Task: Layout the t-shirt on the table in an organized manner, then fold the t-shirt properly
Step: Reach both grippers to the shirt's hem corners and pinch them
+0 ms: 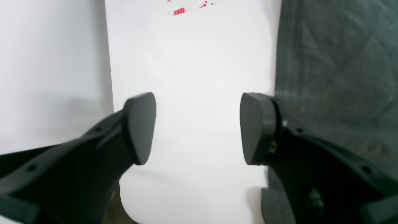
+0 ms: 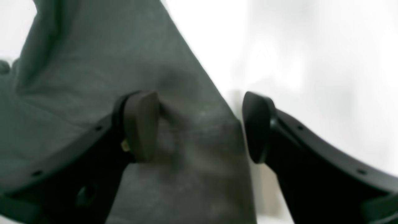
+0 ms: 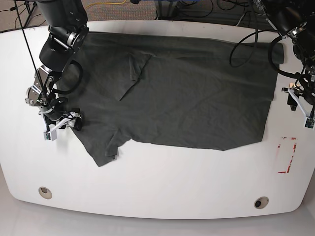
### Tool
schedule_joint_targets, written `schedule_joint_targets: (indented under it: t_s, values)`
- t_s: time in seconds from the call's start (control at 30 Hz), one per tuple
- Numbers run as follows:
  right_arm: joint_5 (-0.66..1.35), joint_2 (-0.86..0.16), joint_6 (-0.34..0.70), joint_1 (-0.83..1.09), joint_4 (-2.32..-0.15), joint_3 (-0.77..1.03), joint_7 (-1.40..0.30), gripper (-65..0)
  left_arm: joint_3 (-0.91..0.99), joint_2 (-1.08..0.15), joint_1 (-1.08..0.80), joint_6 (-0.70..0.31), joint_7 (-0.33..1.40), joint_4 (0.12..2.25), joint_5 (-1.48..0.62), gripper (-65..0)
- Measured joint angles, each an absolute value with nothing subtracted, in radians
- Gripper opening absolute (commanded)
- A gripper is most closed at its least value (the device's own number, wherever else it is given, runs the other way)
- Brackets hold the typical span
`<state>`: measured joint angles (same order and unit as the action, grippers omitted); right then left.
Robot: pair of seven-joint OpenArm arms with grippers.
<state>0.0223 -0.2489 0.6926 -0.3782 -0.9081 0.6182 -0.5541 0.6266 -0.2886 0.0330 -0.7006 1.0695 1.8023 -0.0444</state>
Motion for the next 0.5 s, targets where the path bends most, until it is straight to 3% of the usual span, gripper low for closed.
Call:
schedule_joint_targets:
  t_s: [0.4, 0.5]
  values:
    - [0.033, -0.187, 0.693, -0.358, -0.936, 0.620, -0.537, -25.4, 0.630, -0.287, 0.062, -0.701, 1.067, 1.700, -0.040, -23.7]
    - [0.030, -0.170, 0.692, -0.348, -0.960, 0.620, -0.543, -30.8, 0.632, -0.287, 0.115, -0.701, 1.076, 1.618, -0.030, -21.2]
